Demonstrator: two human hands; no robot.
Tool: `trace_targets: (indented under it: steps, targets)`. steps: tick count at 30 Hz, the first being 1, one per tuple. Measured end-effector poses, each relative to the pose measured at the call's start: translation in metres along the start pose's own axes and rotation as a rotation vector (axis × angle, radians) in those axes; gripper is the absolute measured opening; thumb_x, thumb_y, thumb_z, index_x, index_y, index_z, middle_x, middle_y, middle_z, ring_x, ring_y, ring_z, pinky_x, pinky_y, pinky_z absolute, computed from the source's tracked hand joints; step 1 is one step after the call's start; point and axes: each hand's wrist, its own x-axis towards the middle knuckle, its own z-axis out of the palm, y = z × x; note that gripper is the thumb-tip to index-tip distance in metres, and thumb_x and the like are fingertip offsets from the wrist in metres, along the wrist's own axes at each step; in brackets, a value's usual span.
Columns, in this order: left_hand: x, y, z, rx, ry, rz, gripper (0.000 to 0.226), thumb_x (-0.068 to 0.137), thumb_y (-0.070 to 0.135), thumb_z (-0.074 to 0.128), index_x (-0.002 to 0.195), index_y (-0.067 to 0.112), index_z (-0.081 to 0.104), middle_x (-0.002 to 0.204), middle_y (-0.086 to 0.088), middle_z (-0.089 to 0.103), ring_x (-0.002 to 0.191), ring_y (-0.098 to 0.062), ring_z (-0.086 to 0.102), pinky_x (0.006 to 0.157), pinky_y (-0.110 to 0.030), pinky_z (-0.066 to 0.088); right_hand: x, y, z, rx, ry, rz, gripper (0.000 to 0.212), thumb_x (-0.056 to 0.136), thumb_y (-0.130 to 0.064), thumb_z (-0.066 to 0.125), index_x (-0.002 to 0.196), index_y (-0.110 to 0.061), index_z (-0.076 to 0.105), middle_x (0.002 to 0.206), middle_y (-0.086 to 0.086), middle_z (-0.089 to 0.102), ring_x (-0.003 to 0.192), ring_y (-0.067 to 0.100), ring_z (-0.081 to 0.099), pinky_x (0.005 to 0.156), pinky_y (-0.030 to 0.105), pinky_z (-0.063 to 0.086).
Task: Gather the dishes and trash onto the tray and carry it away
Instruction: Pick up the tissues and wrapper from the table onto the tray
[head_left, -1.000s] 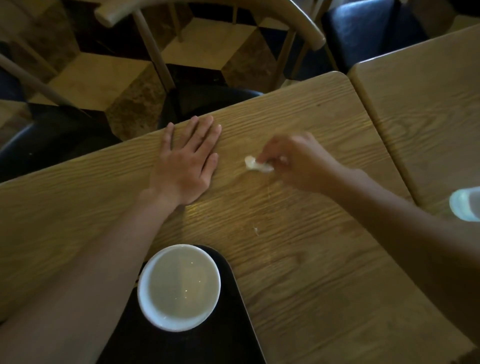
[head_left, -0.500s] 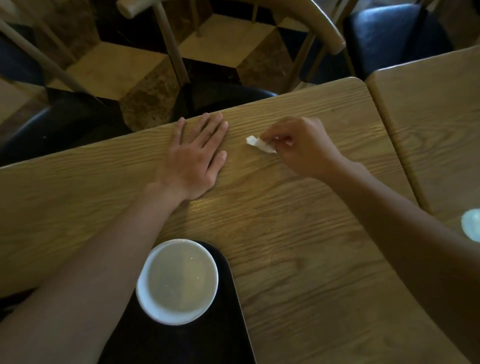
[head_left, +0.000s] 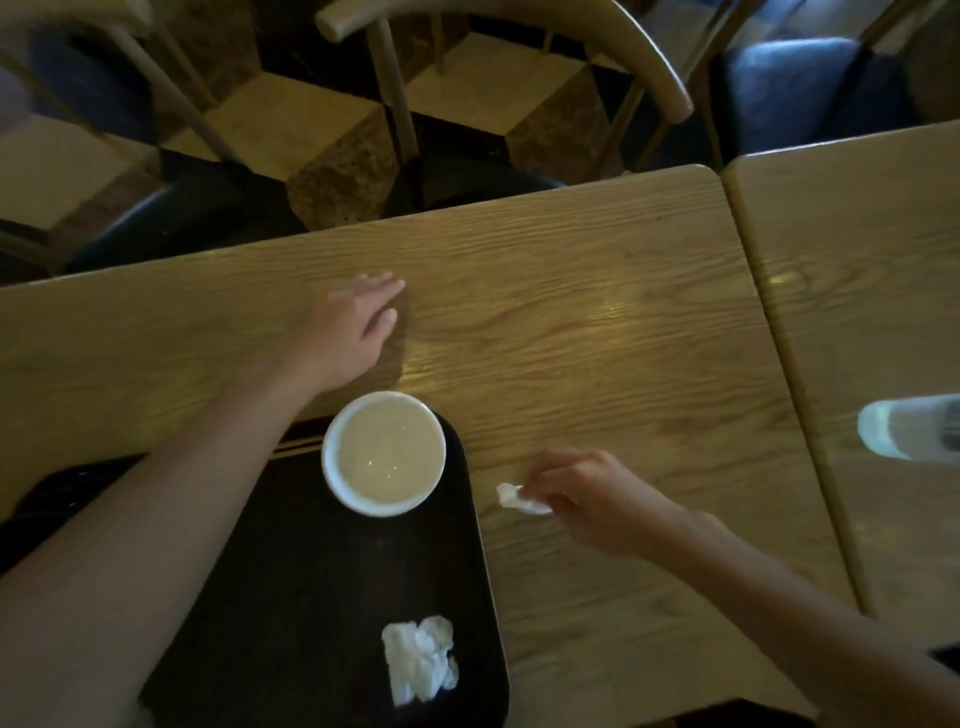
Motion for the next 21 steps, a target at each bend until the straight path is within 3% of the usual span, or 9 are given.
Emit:
trace_targets:
  steps: [4,7,9,13,19,21]
  targets:
    - [-0.073,-0.008,-0.015,-0.076,0.158,-0.14,0.047,0.103,0.027,0.046,0.15,0.022,0.04,0.158,-0.002,0.039,0.145,-0.021,0.036,0.114,-0.043,0.032,-0.012,-0.018,0.013,0.087,0.253,0.16,0.024,0.086,0.001,0.07,0.102,-0.014,0.078,0.103,-0.003,0.075,0.09,0.009,0.071,0.078,0.028,0.059]
    - [-0.131,-0.014,-0.008,-0.065,0.212,-0.176,0.048,0.101,0.023,0.05,0.148,0.017,0.043,0.154,-0.006,0.045,0.142,-0.022,0.041,0.113,-0.039,0.033,-0.018,-0.043,0.027,0.134,0.393,0.204,0.022,0.085,-0.002,0.071,0.102,-0.014,0.079,0.099,-0.003,0.075,0.085,0.009,0.07,0.074,0.03,0.058]
    - [-0.168,-0.02,0.003,-0.085,0.207,-0.206,0.048,0.1,0.023,0.052,0.147,0.016,0.046,0.153,-0.005,0.047,0.142,-0.02,0.041,0.113,-0.033,0.031,-0.021,-0.062,0.039,0.144,0.42,0.204,0.021,0.085,-0.004,0.071,0.102,-0.014,0.078,0.097,-0.004,0.075,0.084,0.007,0.069,0.074,0.03,0.058]
    - [-0.232,-0.027,0.03,-0.096,0.157,-0.267,0.051,0.099,0.024,0.054,0.149,0.023,0.043,0.154,-0.001,0.044,0.144,-0.016,0.038,0.116,-0.04,0.034,-0.025,-0.092,0.063,0.131,0.408,0.233,0.022,0.086,-0.007,0.069,0.103,-0.018,0.077,0.097,-0.006,0.074,0.086,0.004,0.067,0.077,0.027,0.057]
    - [-0.307,-0.037,0.059,-0.112,0.067,-0.284,0.054,0.099,0.026,0.055,0.15,0.026,0.04,0.158,0.002,0.038,0.148,-0.017,0.031,0.117,-0.039,0.031,-0.03,-0.131,0.095,0.092,0.371,0.291,0.022,0.089,-0.006,0.068,0.105,-0.019,0.076,0.095,-0.013,0.066,0.081,-0.006,0.06,0.075,0.009,0.048]
    - [-0.327,-0.041,0.068,-0.114,0.042,-0.251,0.055,0.099,0.028,0.054,0.151,0.027,0.039,0.16,0.002,0.035,0.149,-0.018,0.028,0.117,-0.038,0.029,-0.031,-0.14,0.106,0.081,0.376,0.278,0.021,0.089,-0.005,0.068,0.103,-0.017,0.077,0.097,-0.009,0.069,0.084,-0.001,0.063,0.078,0.016,0.054]
